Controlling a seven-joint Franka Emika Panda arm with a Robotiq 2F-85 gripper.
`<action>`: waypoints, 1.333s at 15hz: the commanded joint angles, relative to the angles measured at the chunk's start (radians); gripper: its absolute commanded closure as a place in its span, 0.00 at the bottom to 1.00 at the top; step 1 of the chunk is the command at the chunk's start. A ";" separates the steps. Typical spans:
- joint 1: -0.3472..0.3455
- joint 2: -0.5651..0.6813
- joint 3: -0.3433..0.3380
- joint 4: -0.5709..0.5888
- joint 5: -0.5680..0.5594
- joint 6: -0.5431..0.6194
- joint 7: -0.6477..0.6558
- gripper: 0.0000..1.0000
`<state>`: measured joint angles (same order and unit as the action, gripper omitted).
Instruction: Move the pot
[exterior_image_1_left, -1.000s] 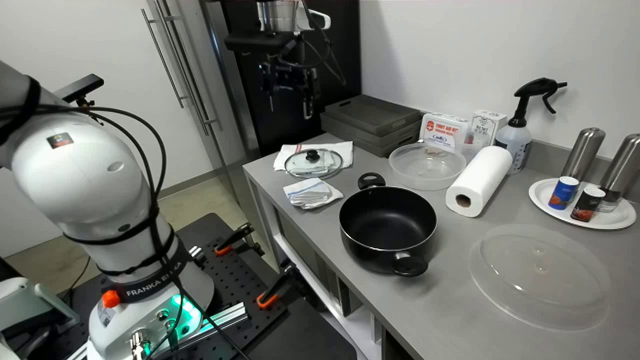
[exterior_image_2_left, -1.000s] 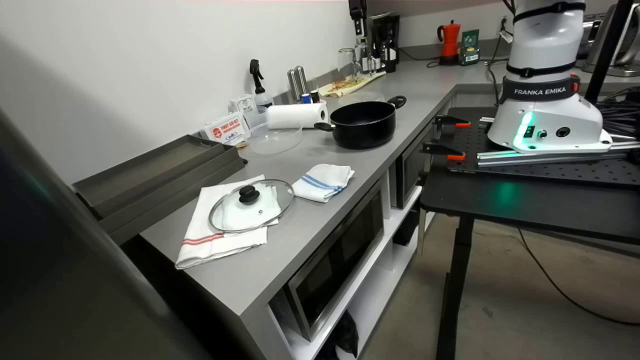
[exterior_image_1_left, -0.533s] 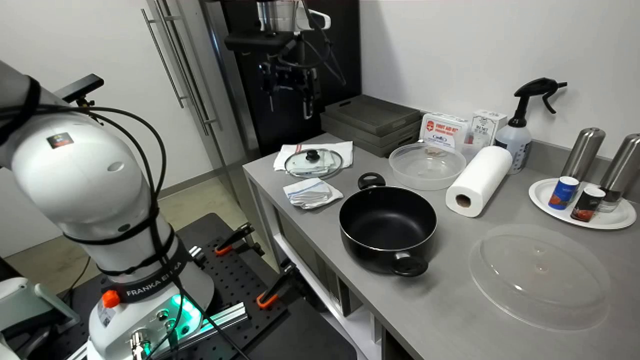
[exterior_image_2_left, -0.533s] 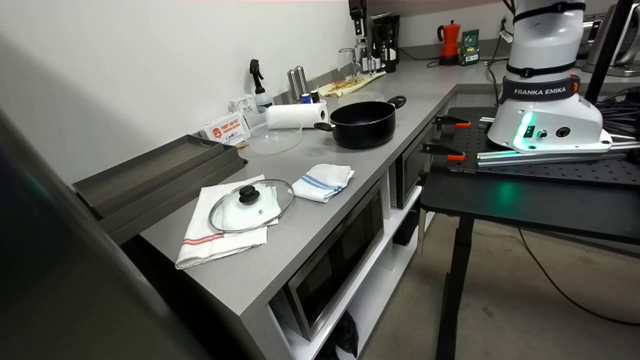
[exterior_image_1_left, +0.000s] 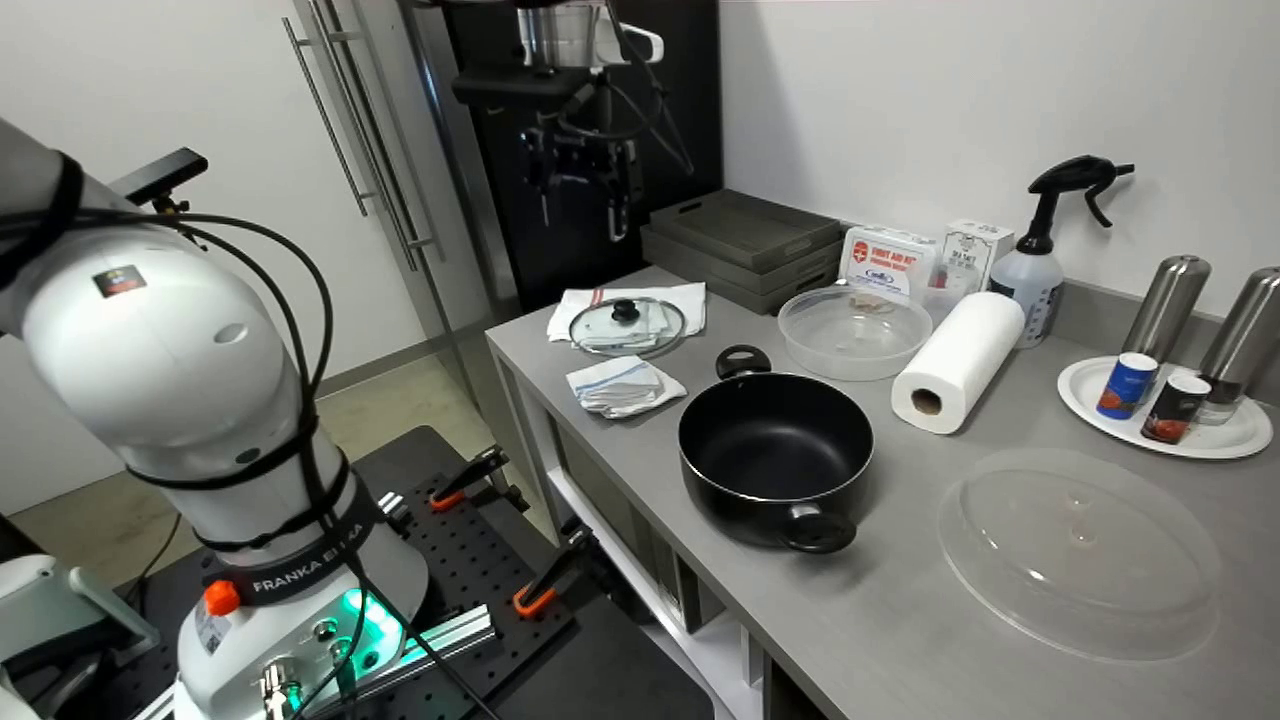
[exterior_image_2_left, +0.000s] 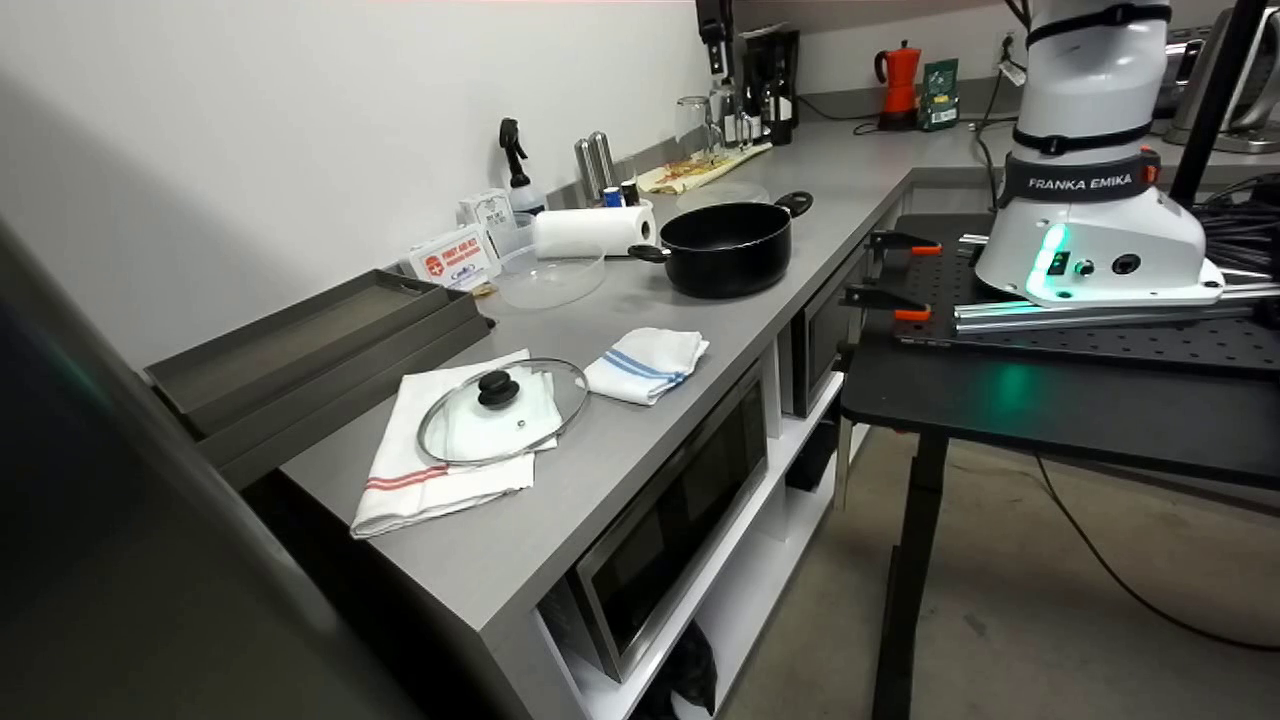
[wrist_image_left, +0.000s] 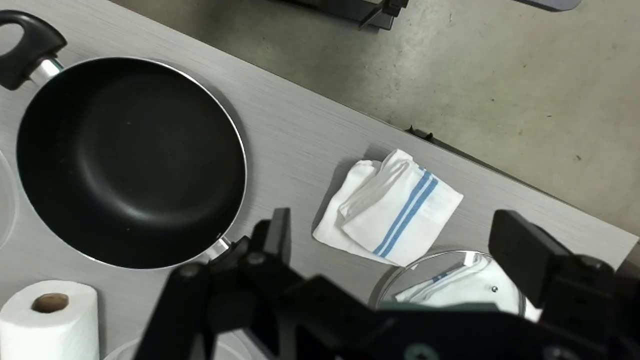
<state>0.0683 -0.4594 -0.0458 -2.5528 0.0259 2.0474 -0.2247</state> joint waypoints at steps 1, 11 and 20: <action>-0.007 0.055 0.003 0.010 -0.001 0.045 -0.004 0.00; -0.064 0.270 -0.003 0.020 -0.056 0.316 0.014 0.00; -0.131 0.506 -0.023 0.070 -0.155 0.581 0.029 0.00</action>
<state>-0.0524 -0.0421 -0.0634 -2.5282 -0.0994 2.5731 -0.2191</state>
